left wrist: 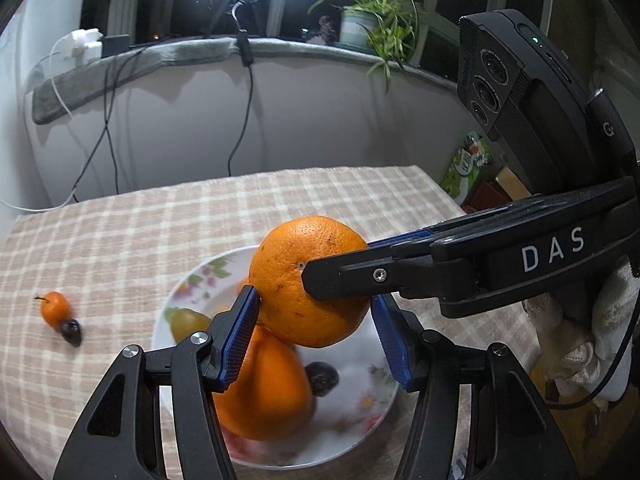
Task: Organize fruits
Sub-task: 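Carry the large orange with both grippers over the plate, then lower the large orange into the plate and open both grippers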
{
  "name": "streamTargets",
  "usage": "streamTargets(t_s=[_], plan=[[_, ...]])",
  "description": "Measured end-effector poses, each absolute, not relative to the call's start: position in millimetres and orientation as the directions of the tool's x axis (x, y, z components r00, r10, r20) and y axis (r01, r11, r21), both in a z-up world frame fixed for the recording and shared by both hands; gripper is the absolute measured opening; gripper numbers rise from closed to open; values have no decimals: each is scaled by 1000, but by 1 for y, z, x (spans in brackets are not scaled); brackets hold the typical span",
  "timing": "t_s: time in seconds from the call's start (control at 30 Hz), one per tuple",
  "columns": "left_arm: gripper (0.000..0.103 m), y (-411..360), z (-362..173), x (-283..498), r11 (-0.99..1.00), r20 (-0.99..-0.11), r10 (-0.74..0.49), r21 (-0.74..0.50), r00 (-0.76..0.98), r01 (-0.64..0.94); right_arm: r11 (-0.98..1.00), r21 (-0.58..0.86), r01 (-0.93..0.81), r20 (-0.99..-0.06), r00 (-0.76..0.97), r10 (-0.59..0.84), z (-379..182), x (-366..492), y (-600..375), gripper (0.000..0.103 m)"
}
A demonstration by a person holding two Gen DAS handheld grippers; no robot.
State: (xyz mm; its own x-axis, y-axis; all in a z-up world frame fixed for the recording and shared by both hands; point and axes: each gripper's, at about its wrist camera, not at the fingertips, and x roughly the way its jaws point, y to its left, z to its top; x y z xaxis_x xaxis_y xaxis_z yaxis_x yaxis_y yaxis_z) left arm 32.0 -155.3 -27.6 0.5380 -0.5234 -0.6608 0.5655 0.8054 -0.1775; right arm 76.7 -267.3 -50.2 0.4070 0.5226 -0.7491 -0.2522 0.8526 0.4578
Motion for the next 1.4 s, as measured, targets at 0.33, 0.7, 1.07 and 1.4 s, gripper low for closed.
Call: streamTargets(t_s=[0.33, 0.7, 1.07, 1.4], plan=[[55, -168, -40, 31, 785, -688, -534, -189, 491, 589, 858, 465, -219, -769, 381, 514, -65, 72, -280, 57], [50, -169, -38, 27, 767, -685, -550, -188, 478, 614, 855, 470, -220, -760, 393, 518, -60, 68, -286, 56], [51, -142, -32, 25, 789, -663, -547, -206, 511, 578, 881, 405, -243, -759, 449, 472, -45, 67, -278, 56], [51, -83, -19, 26, 841, -608, -511, -208, 608, 498, 883, 358, -302, -751, 469, 465, -38, 68, -258, 62]])
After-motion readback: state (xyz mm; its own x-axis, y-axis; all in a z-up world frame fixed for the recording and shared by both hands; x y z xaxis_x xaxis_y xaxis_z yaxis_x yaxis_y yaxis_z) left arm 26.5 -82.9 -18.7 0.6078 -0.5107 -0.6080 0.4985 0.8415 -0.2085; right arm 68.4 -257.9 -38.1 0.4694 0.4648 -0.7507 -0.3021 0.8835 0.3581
